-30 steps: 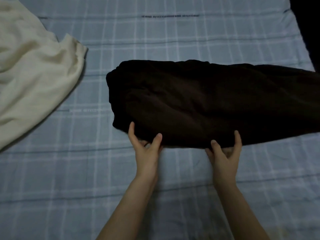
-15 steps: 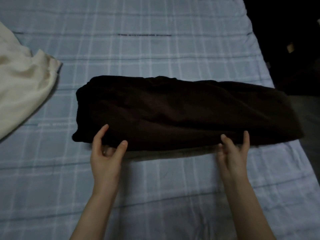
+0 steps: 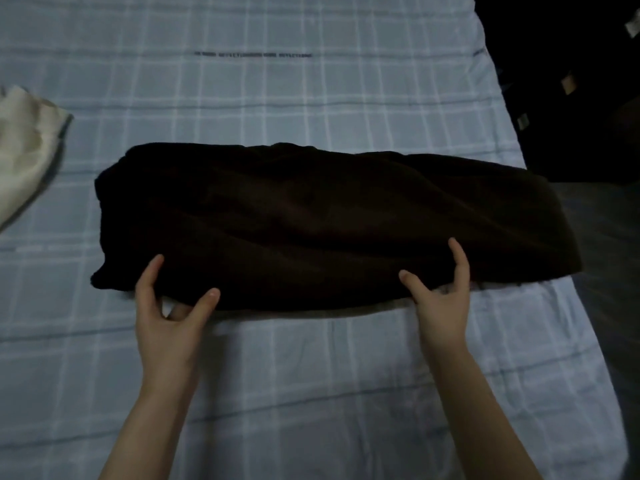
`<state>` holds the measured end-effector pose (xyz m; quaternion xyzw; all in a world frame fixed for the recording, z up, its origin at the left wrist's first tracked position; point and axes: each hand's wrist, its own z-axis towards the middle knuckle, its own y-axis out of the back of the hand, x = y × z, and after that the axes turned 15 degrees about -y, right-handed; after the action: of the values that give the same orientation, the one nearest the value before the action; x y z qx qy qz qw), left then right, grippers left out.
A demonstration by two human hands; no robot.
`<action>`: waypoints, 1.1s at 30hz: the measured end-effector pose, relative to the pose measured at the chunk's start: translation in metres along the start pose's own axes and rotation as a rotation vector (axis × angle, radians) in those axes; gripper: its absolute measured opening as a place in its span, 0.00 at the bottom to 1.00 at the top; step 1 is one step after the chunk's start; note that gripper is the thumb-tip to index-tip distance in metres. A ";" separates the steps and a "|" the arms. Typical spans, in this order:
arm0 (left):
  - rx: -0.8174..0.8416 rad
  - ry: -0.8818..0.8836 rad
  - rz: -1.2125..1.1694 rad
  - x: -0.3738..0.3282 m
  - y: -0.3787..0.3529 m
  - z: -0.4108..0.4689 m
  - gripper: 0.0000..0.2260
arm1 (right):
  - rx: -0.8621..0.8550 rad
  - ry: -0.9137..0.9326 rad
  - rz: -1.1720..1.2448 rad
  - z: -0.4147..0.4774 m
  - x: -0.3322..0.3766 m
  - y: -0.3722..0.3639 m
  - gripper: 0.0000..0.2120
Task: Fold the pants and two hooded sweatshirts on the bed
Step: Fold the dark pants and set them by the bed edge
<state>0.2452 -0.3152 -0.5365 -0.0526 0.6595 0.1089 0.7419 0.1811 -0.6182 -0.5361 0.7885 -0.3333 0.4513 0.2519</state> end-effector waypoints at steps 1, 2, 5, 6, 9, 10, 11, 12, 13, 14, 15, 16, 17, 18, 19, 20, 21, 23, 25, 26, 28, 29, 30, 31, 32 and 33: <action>-0.008 -0.017 -0.009 -0.004 0.001 0.004 0.33 | 0.002 0.040 -0.021 0.002 0.006 0.002 0.38; -0.017 -0.030 -0.016 -0.008 0.000 0.009 0.33 | 0.014 0.071 -0.038 0.004 0.012 0.004 0.39; -0.021 -0.068 -0.046 -0.021 -0.008 0.032 0.33 | 0.077 0.141 -0.068 0.012 0.039 0.005 0.39; -0.016 -0.085 -0.051 -0.025 -0.013 0.042 0.33 | 0.092 0.154 -0.088 0.018 0.049 0.003 0.39; -0.018 -0.141 -0.044 -0.035 -0.033 0.074 0.32 | 0.091 0.206 -0.123 0.043 0.084 -0.008 0.38; -0.012 -0.156 -0.046 -0.039 -0.040 0.087 0.32 | 0.087 0.220 -0.131 0.054 0.096 -0.013 0.37; -0.002 -0.171 -0.049 -0.043 -0.048 0.100 0.31 | 0.096 0.230 -0.139 0.065 0.108 -0.019 0.37; 0.004 -0.193 -0.045 -0.046 -0.055 0.116 0.31 | 0.118 0.248 -0.147 0.076 0.121 -0.027 0.37; 0.009 -0.217 -0.040 -0.050 -0.062 0.132 0.31 | 0.138 0.277 -0.159 0.086 0.133 -0.034 0.36; 0.011 -0.241 -0.039 -0.053 -0.068 0.147 0.32 | 0.148 0.317 -0.169 0.096 0.145 -0.041 0.36; 0.014 -0.268 -0.041 -0.057 -0.075 0.162 0.32 | 0.154 0.360 -0.175 0.105 0.157 -0.049 0.36; 0.018 -0.294 -0.046 -0.061 -0.081 0.175 0.32 | 0.160 0.399 -0.176 0.113 0.168 -0.057 0.36; 0.020 -0.314 -0.053 -0.065 -0.088 0.188 0.32 | 0.168 0.428 -0.168 0.120 0.180 -0.065 0.36; 0.017 -0.328 -0.059 -0.068 -0.093 0.200 0.33 | 0.174 0.449 -0.151 0.127 0.190 -0.074 0.36; 0.012 -0.333 -0.064 -0.070 -0.098 0.211 0.33 | 0.174 0.466 -0.134 0.133 0.200 -0.082 0.35; 0.007 -0.330 -0.069 -0.070 -0.101 0.220 0.33 | 0.167 0.483 -0.127 0.138 0.207 -0.090 0.35; 0.009 -0.323 -0.072 -0.067 -0.104 0.227 0.33 | 0.159 0.497 -0.131 0.142 0.210 -0.097 0.35; 0.031 -0.284 -0.054 -0.052 -0.104 0.233 0.33 | 0.155 0.476 -0.154 0.146 0.201 -0.106 0.36; 0.048 -0.195 -0.006 -0.025 -0.099 0.222 0.34 | 0.180 0.408 -0.192 0.145 0.172 -0.107 0.36; 0.057 -0.142 0.033 -0.010 -0.095 0.212 0.34 | 0.197 0.371 -0.217 0.141 0.152 -0.106 0.37; 0.074 -0.057 0.099 0.018 -0.082 0.190 0.33 | 0.216 0.305 -0.271 0.133 0.110 -0.101 0.37; 0.079 -0.030 0.103 0.029 -0.075 0.180 0.33 | 0.213 0.275 -0.291 0.128 0.090 -0.097 0.37; 0.080 -0.007 0.088 0.036 -0.069 0.173 0.32 | 0.213 0.244 -0.295 0.123 0.075 -0.093 0.36; 0.081 0.007 0.066 0.040 -0.063 0.169 0.32 | 0.214 0.210 -0.284 0.119 0.064 -0.089 0.36; 0.084 0.006 0.051 0.040 -0.059 0.167 0.32 | 0.211 0.174 -0.270 0.116 0.057 -0.086 0.36; 0.086 -0.002 0.043 0.039 -0.057 0.167 0.32 | 0.200 0.149 -0.257 0.114 0.054 -0.084 0.36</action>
<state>0.4235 -0.3296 -0.5579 -0.0065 0.6639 0.0964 0.7416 0.3262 -0.6592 -0.5495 0.8103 -0.1635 0.5032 0.2518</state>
